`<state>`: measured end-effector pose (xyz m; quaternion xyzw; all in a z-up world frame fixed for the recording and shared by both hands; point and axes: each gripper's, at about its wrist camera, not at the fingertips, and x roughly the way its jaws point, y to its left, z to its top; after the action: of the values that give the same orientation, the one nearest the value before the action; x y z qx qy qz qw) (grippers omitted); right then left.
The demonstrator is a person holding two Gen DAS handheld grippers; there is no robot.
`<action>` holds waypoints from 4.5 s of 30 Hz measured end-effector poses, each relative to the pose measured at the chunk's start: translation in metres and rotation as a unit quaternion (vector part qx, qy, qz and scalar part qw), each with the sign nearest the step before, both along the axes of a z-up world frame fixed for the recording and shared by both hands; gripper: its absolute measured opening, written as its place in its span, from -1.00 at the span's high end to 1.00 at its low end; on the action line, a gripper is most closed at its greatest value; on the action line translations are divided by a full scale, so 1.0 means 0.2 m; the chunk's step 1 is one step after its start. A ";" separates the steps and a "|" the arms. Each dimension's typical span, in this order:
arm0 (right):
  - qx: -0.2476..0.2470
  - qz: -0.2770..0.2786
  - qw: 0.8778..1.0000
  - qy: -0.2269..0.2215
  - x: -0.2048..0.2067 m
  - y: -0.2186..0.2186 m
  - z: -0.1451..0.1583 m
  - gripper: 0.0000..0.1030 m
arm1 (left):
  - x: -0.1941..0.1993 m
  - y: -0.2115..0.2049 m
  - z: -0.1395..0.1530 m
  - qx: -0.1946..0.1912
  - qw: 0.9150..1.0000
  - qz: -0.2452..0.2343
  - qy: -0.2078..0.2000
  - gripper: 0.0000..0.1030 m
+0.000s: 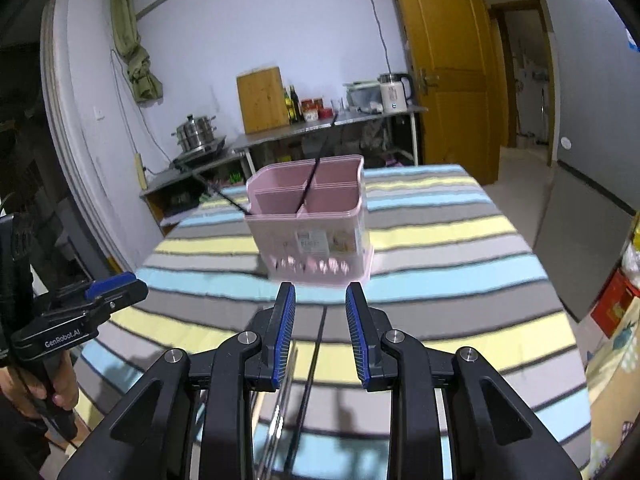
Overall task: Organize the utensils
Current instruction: 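Grasp another black chopstick with the left tool while the right tool grasps one too, then lift and carry both held black chopsticks over the pink basket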
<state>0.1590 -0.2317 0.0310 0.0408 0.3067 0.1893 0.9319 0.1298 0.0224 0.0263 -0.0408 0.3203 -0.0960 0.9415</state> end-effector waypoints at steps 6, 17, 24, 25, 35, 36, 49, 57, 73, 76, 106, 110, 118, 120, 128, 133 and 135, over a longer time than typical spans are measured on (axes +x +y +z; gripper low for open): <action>-0.005 0.003 1.000 0.017 -0.02 0.01 -0.08 0.47 | -0.03 -0.03 -0.12 0.002 1.000 -0.001 0.027 0.20; -0.017 0.018 0.998 0.051 0.00 0.06 -0.20 0.48 | 0.05 -0.09 -0.39 0.020 0.995 -0.021 0.096 0.20; -0.024 0.025 0.997 0.071 0.04 0.10 -0.26 0.48 | 0.12 -0.12 -0.48 0.029 0.992 -0.024 0.121 0.20; -0.024 0.025 0.997 0.073 0.05 0.10 -0.27 0.48 | 0.12 -0.12 -0.48 0.030 0.992 -0.025 0.123 0.20; -0.024 0.022 0.996 0.084 0.08 0.11 -0.31 0.48 | 0.16 -0.15 -0.52 0.059 0.990 -0.022 0.129 0.20; -0.024 0.022 0.996 0.085 0.09 0.11 -0.32 0.48 | 0.16 -0.15 -0.52 0.062 0.989 -0.020 0.130 0.23; -0.053 0.031 0.990 0.129 0.29 0.23 -0.47 0.55 | 0.28 -0.08 -0.51 0.033 0.988 -0.006 0.153 0.40; -0.070 0.025 0.985 0.153 0.40 0.30 -0.53 0.61 | 0.42 -0.09 -0.51 0.026 0.985 -0.011 0.173 0.40; -0.091 0.026 0.983 0.157 0.48 0.34 -0.52 0.89 | 0.50 -0.12 -0.51 0.040 0.982 -0.009 0.183 0.85; -0.082 0.025 0.985 0.148 0.47 0.32 -0.48 0.89 | 0.50 -0.10 -0.49 0.029 0.982 -0.009 0.186 0.86; -0.020 0.026 0.999 0.004 0.43 0.24 0.20 0.91 | 0.44 -0.02 0.23 0.014 0.998 -0.032 0.045 0.90; -0.014 0.021 1.000 -0.009 0.40 0.21 0.24 0.91 | 0.43 -0.02 0.30 0.013 0.999 -0.029 0.030 0.90; -0.012 0.018 1.000 -0.015 0.33 0.17 0.24 0.91 | 0.39 -0.01 0.32 0.009 0.999 -0.025 0.025 0.90; -0.013 0.018 1.000 -0.016 0.31 0.17 0.25 0.91 | 0.38 0.00 0.32 0.008 0.999 -0.026 0.025 0.90; -0.016 0.019 1.000 -0.017 0.25 0.16 0.27 0.91 | 0.29 -0.01 0.34 0.014 0.999 -0.031 0.032 0.90; -0.013 0.017 0.999 -0.027 0.22 0.15 0.30 0.92 | 0.26 -0.01 0.37 0.011 0.999 -0.030 0.032 0.90; -0.010 0.018 0.999 -0.031 0.22 0.15 0.32 0.92 | 0.26 0.00 0.40 0.006 0.999 -0.030 0.028 0.90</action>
<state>0.2032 -0.2022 0.0949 0.0202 0.2807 0.2038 0.9377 0.1824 0.0233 0.1053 -0.0282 0.3483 -0.1206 0.9292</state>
